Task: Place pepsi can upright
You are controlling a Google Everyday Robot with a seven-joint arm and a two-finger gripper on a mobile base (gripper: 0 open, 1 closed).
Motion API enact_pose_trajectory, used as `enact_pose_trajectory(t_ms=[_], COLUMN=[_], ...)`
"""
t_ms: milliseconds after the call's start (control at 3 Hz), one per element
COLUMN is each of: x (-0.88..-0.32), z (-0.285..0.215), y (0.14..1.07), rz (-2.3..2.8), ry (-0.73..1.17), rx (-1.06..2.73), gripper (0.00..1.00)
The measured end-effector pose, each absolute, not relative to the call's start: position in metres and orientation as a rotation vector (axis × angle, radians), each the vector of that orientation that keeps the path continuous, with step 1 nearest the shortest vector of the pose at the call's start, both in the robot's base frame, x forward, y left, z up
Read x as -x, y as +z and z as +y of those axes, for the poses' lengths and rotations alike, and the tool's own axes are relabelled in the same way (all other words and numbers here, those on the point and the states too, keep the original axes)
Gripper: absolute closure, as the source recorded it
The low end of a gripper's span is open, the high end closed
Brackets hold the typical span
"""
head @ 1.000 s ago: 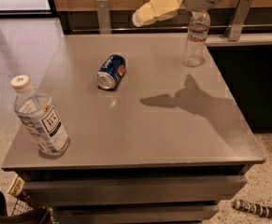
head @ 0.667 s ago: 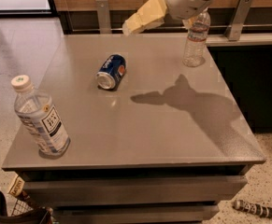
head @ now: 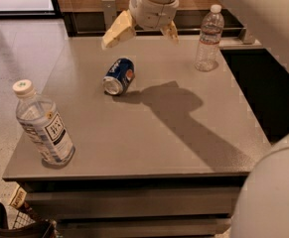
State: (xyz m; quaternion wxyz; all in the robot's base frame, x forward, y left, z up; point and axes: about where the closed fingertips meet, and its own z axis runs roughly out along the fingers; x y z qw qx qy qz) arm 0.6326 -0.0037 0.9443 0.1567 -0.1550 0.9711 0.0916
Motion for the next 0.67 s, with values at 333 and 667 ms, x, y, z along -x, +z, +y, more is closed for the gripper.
enact_pose_trajectory(t_ms=[333, 667], x=[-0.64, -0.645], z=[0.013, 0.023], y=[0.93, 0.907], rz=[2.853, 2.92], ry=[0.223, 0.205], rx=[0.388, 0.318], gripper=[0.0, 0.0])
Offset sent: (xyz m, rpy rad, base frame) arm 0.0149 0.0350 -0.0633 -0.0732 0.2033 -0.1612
